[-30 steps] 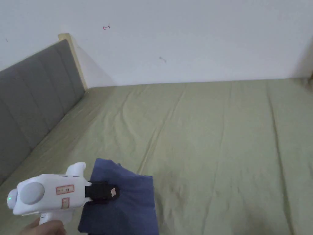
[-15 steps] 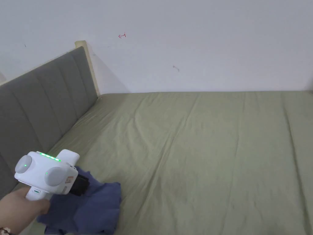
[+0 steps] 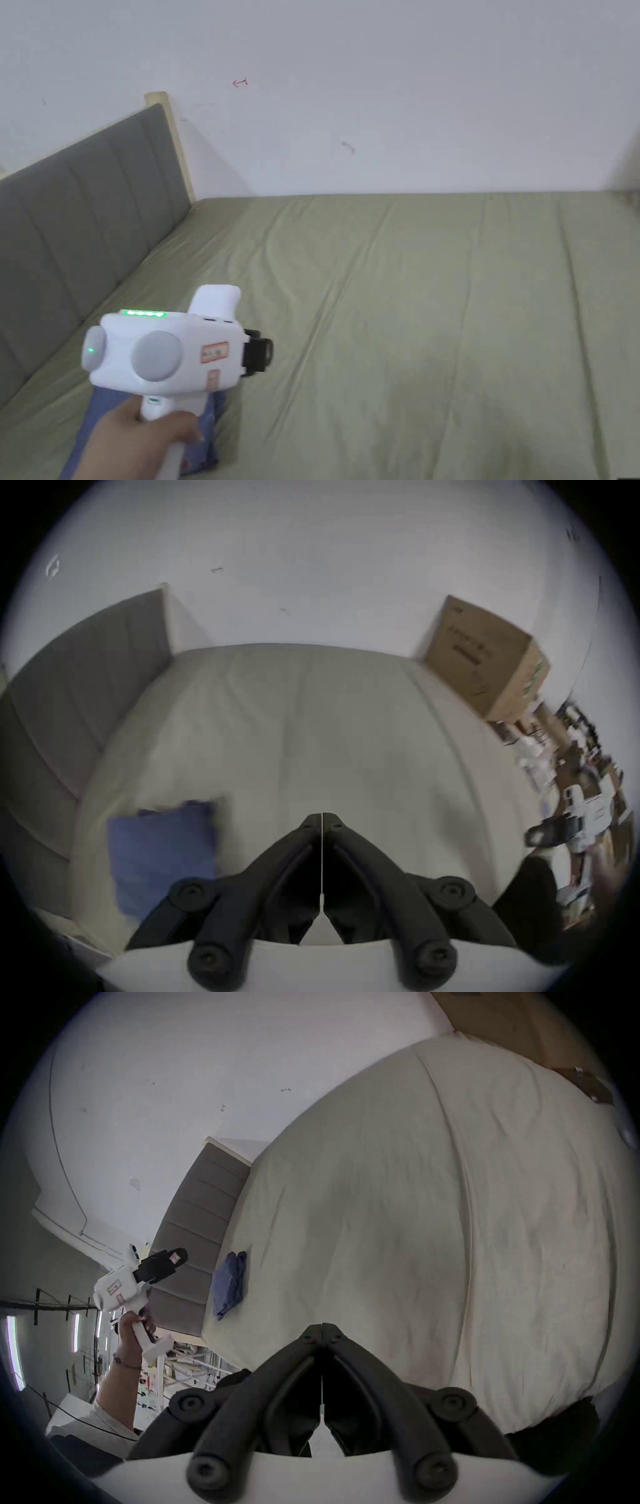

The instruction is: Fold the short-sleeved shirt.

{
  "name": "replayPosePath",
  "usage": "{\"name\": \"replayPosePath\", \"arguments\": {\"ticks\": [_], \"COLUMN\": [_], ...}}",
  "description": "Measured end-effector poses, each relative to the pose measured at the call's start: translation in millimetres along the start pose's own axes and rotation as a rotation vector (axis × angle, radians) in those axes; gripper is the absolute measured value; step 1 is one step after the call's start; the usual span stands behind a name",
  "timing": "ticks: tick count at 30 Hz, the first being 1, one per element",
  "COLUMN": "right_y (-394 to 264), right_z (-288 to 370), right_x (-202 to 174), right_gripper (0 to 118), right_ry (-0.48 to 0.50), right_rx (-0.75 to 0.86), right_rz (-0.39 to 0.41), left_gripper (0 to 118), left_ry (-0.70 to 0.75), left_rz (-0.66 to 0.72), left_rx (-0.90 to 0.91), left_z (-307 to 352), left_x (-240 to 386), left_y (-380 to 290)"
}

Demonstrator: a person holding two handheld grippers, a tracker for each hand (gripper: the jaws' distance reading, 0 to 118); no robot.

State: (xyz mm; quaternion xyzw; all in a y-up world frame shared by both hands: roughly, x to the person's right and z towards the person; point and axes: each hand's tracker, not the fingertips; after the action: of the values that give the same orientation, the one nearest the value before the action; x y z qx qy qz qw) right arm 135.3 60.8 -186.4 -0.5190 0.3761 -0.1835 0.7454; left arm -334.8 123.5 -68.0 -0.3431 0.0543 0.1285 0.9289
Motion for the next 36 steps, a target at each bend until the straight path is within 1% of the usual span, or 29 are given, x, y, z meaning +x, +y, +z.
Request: {"name": "replayPosePath", "arguments": {"ticks": [2,3,5,7,9,11,12,14,15,16,17,19,20,21,22,23,25,26,27,32,36], "right_y": [11.7,18.4,32.3,43.8,53.6,58.8,61.9,65.6,68.0,69.9,71.4,71.7,71.8,72.3,70.8,69.5,64.5,60.4,56.6,41.0,43.3], "right_z": [9.6,16.1,30.9,46.9,59.7,69.3,72.4,74.1,75.6,77.9,78.5,83.7,85.7,86.5,87.7,88.4,89.1,89.7,91.1,90.1,91.3], "right_x": [-12.5,-21.1,-40.1,-61.6,-76.6,-88.2,-93.7,-100.3,-103.6,-106.4,-108.1,-113.6,-116.5,-118.2,-120.1,-121.5,-125.7,-127.9,-128.2,-132.1,-131.8], "right_gripper": [0,0,0,0,0,0,0,0,0,0,6,52,73,94,107,107,114,118,118,118,118], "right_ry": [0.009,0.003,-0.045,-0.091,-0.134,-0.177,-0.212,-0.286,-0.306,-0.314,-0.31,-0.316,-0.323,-0.328,-0.327,-0.328,-0.342,-0.297,-0.343,-0.374,-0.392], "right_rx": [0.037,0.067,0.146,0.275,0.421,0.561,0.635,0.719,0.76,0.798,0.832,0.886,0.899,0.911,0.922,0.93,0.945,0.972,0.97,1.007,0.998], "right_rz": [0.044,0.081,0.178,0.268,0.316,0.361,0.399,0.453,0.473,0.485,0.486,0.495,0.507,0.522,0.529,0.537,0.553,0.568,0.573,0.623,0.635], "left_gripper": [0,0,0,0,0,0,0,0,0,0,4,27,45,78,101,112,118,118,118,118,118], "left_ry": [-0.051,-0.052,-0.012,0.006,0.031,0.074,0.11,0.166,0.2,0.226,0.227,0.229,0.236,0.259,0.285,0.281,0.262,0.254,0.256,0.242,0.262], "left_rz": [-0.006,-0.01,-0.031,-0.007,-0.007,-0.047,-0.083,-0.133,-0.132,-0.089,-0.054,-0.049,-0.069,-0.092,-0.114,-0.12,-0.132,-0.136,-0.135,-0.102,-0.119], "left_rx": [0.037,0.074,0.168,0.288,0.372,0.449,0.503,0.584,0.639,0.688,0.717,0.759,0.764,0.769,0.763,0.756,0.759,0.771,0.77,0.752,0.759], "left_z": [-2.2,-0.8,2.0,9.1,13.9,20.2,25.2,32.9,38.4,43.4,47.9,55.4,56.0,58.2,59.2,59.7,62.1,65.6,67.2,71.0,70.5], "left_x": [37.5,57.3,91.1,120.3,142.6,161.7,172.0,184.2,188.9,190.3,191.6,195.3,195.9,199.4,202.6,204.0,204.7,207.7,210.0,209.9,210.5], "left_y": [1.7,2.5,6.1,9.1,13.5,17.3,17.0,17.1,16.5,15.0,14.7,14.4,14.2,14.6,15.0,14.5,9.7,7.0,5.5,-1.4,-7.0]}}
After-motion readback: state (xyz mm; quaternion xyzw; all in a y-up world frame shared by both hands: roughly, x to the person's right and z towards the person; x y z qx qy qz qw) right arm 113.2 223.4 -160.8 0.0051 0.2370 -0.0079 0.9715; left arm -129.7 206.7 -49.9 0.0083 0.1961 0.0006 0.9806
